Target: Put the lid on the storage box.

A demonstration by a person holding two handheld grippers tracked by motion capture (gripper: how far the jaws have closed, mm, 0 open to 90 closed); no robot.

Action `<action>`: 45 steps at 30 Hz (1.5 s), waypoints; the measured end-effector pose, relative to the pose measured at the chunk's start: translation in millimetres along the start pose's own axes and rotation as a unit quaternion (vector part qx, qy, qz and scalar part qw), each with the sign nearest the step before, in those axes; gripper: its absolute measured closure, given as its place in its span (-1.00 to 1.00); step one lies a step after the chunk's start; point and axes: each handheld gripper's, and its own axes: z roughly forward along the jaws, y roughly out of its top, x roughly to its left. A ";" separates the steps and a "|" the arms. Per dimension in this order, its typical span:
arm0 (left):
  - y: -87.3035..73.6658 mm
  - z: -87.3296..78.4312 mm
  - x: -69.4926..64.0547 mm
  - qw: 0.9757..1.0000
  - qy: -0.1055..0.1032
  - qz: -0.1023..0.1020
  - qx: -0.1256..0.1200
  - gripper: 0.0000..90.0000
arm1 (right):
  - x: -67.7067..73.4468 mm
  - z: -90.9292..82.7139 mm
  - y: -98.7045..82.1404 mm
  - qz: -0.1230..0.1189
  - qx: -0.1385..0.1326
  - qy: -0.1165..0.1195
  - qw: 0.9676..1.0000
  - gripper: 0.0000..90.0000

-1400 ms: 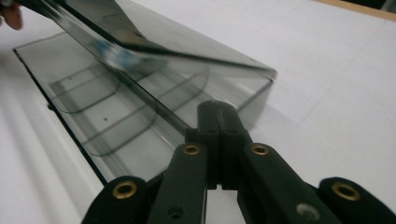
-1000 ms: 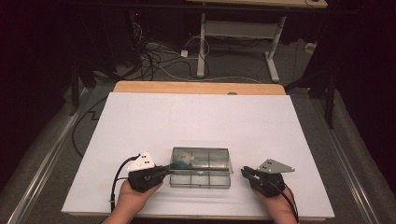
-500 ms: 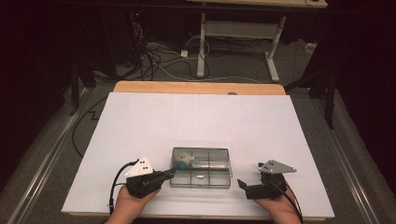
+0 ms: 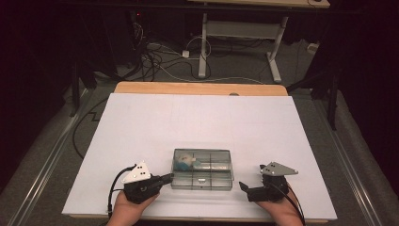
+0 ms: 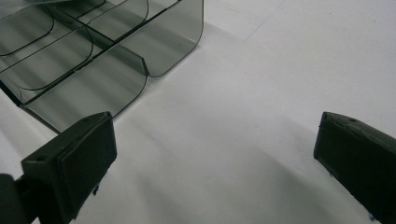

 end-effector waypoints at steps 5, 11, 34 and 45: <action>-3.4 -2.5 -0.3 1.000 0.000 -0.001 0.002 0.96 | 0.3 0.2 0.0 -0.002 0.001 0.001 1.000 -1.00; -7.7 -1.9 -0.9 1.000 0.001 -0.021 -0.003 0.96 | 0.8 -0.2 -0.1 0.000 0.002 0.001 1.000 -1.00; -18.0 -14.8 22.5 0.997 0.068 -0.010 0.032 0.95 | 1.2 -0.4 -0.1 -0.002 -0.001 0.000 1.000 -1.00; -23.8 -33.5 44.7 0.992 0.121 -0.022 0.042 0.95 | 1.3 -2.2 0.2 -0.007 -0.013 0.001 1.000 -1.00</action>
